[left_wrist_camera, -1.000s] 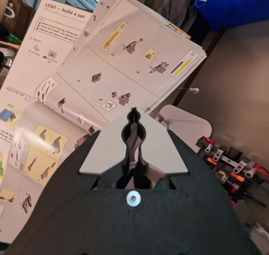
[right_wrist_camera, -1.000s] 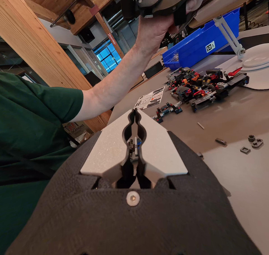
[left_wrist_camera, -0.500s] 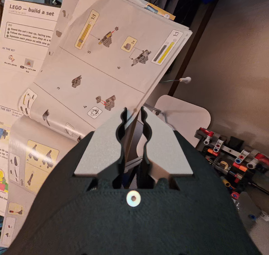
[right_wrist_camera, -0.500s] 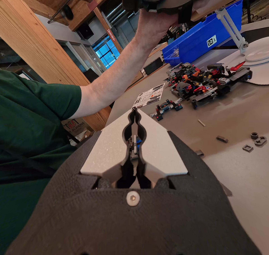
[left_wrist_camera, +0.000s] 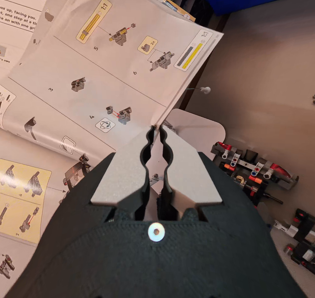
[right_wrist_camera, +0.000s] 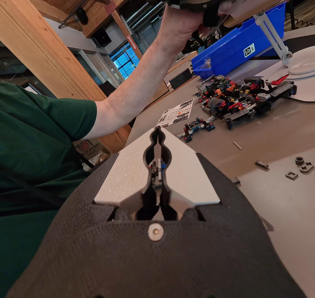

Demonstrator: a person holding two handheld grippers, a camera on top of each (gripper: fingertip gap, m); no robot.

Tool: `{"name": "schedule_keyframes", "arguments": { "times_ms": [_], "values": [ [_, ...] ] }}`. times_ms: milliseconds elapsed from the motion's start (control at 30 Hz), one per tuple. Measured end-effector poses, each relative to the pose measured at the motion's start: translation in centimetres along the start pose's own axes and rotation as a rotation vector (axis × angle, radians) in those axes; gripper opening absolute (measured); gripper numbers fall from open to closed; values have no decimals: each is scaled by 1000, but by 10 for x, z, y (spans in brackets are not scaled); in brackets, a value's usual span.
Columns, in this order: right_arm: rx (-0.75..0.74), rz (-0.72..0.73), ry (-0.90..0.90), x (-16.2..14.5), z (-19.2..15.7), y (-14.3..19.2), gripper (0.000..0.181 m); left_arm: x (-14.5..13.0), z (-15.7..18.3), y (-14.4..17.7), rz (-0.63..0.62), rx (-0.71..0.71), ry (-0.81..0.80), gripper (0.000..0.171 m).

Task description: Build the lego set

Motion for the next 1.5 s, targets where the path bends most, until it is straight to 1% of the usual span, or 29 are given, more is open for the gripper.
{"name": "schedule_keyframes", "arguments": {
  "times_ms": [100, 267, 333, 433, 567, 700, 900, 1033, 1267, 1400, 1500],
  "values": [
    [0, 1, 2, 0, 0, 0, 0, 0, 0, 1, 1, -21, 20, 0],
    [0, 1, 2, 0, -1, 0, 0, -2, -1, 1, 5, -26, 52, 0],
    [0, 0, 3, 0, -1, 0, 0, -1, -1, 1, 19, -40, 82, 0],
    [1, 1, 3, 0, -1, 0, 0, 3, -2, 4, 72, -72, 158, 0],
    [3, 4, 5, 1, -2, 0, 0, 6, -4, 9, 171, -107, 293, 0],
    [5, 3, 5, 1, -2, 0, 0, 10, -9, 21, 304, -123, 442, 0],
    [5, 2, 4, 1, -2, 0, 0, 9, -35, 55, 546, -89, 696, 0],
    [5, 4, 4, 1, -3, 0, 0, -7, -48, 78, 639, -28, 797, 0],
    [8, -6, 5, -1, -4, -3, 0, -54, -60, 111, 732, 100, 956, 0],
    [5, -10, 4, -2, -3, -3, 0, -80, -61, 114, 731, 124, 1042, 0],
    [3, -12, 4, -3, -2, -3, 0, -89, -59, 114, 748, 110, 1077, 0]
  ]
}}
Point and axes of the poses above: each gripper's, where its closed fingertips meet, y back along the fingers, x out of its top, z = x × y across the jaws, the point moved 2 cm from there along y, back along the fingers, and after that the axes turned 2 degrees about -y, right-handed, at the moved point
